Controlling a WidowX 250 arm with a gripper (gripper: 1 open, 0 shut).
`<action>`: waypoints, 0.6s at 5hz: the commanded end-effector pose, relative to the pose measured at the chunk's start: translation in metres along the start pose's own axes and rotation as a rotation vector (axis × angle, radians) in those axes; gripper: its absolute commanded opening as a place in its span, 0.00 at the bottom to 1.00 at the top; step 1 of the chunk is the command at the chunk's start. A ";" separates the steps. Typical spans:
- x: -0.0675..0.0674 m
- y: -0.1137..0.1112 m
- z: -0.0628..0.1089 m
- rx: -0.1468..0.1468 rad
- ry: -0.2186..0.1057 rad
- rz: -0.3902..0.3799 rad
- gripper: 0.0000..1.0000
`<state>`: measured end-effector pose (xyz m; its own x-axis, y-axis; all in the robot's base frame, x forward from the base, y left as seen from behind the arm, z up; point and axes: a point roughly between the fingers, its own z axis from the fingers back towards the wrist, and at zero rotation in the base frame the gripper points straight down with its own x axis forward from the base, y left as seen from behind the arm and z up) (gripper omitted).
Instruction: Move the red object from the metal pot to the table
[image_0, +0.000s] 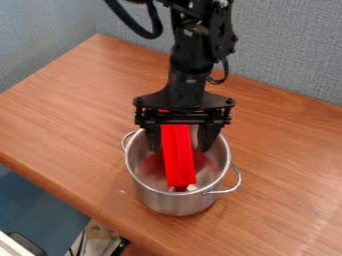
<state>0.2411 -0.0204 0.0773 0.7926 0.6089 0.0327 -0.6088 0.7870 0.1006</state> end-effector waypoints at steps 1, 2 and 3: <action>0.004 0.004 0.003 0.003 -0.007 0.027 1.00; 0.004 0.005 0.003 0.005 -0.003 0.035 1.00; 0.005 0.005 0.004 0.007 0.000 0.041 1.00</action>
<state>0.2375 -0.0175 0.0776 0.7844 0.6200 0.0190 -0.6176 0.7778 0.1166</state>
